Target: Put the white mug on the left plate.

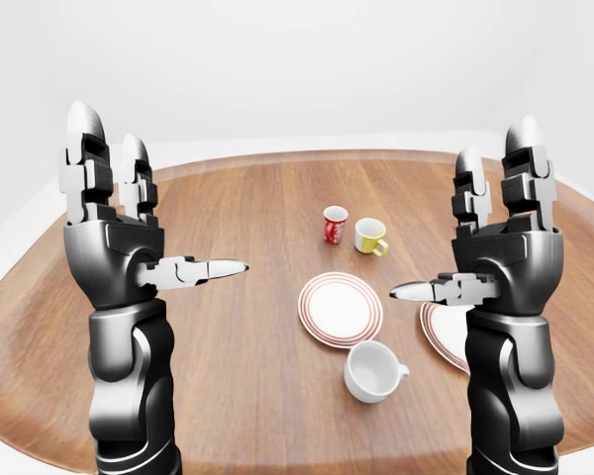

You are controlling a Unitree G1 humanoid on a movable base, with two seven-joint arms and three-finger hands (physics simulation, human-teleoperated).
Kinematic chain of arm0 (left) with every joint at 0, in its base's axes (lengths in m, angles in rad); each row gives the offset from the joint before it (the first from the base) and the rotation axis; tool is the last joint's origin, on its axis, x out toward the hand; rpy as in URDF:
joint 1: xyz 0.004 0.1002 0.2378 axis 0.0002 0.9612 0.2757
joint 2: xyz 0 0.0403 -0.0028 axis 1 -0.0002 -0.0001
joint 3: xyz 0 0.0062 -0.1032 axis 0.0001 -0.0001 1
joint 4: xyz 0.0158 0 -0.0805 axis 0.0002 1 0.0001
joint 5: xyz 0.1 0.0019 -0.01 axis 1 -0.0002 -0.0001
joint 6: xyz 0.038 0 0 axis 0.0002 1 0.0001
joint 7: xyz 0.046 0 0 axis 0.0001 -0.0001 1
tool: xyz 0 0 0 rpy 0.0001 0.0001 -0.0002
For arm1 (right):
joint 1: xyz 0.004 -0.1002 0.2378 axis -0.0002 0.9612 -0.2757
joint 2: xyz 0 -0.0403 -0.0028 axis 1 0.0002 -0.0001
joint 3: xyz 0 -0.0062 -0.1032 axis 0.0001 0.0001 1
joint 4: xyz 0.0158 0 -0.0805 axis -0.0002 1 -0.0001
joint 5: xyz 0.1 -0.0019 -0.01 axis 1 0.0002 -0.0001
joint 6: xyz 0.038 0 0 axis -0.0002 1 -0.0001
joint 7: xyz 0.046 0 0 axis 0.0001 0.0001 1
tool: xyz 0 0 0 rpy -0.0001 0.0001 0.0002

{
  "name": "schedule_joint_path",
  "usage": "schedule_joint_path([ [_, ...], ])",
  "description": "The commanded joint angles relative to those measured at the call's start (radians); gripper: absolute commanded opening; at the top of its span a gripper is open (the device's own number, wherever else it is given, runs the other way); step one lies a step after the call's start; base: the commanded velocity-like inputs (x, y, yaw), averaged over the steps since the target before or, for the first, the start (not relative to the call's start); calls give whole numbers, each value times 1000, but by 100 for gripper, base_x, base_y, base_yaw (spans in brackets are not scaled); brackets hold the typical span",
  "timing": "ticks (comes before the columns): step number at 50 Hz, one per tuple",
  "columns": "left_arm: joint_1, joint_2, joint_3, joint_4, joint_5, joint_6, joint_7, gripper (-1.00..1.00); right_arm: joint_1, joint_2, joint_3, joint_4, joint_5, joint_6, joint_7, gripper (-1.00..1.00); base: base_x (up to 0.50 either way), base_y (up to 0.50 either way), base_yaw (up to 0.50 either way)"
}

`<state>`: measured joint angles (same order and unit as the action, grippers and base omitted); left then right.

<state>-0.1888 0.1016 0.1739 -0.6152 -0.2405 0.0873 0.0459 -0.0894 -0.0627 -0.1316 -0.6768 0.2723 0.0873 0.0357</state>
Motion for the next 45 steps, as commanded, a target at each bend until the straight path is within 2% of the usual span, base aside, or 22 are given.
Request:
schedule_joint_path([
  [1,1,0,0,-1,0,0,-1,99,5,3,6,-3,-6,0,5,100,50,-3,0],
  [2,3,-1,-1,0,2,0,-1,98,5,3,6,-1,-9,0,4,100,50,-3,0],
  [3,21,-5,-18,-1,16,0,-8,98,202,-57,261,-149,-160,0,30,100,0,0,0],
  [4,23,-7,-19,-2,19,0,-11,99,213,-48,269,-163,-188,0,51,100,0,0,0],
  [8,20,-10,-16,-1,23,0,-16,99,210,-18,269,-177,-248,0,90,100,0,0,0],
  [15,20,-11,-16,1,25,0,-17,99,210,-18,293,-212,-352,0,142,100,0,0,0],
  [33,16,-9,-9,7,22,0,-17,99,220,-11,290,-241,-420,0,213,100,0,0,0],
  [45,14,-7,-8,4,20,0,-15,99,225,-64,343,-284,-574,0,312,100,0,0,0],
])
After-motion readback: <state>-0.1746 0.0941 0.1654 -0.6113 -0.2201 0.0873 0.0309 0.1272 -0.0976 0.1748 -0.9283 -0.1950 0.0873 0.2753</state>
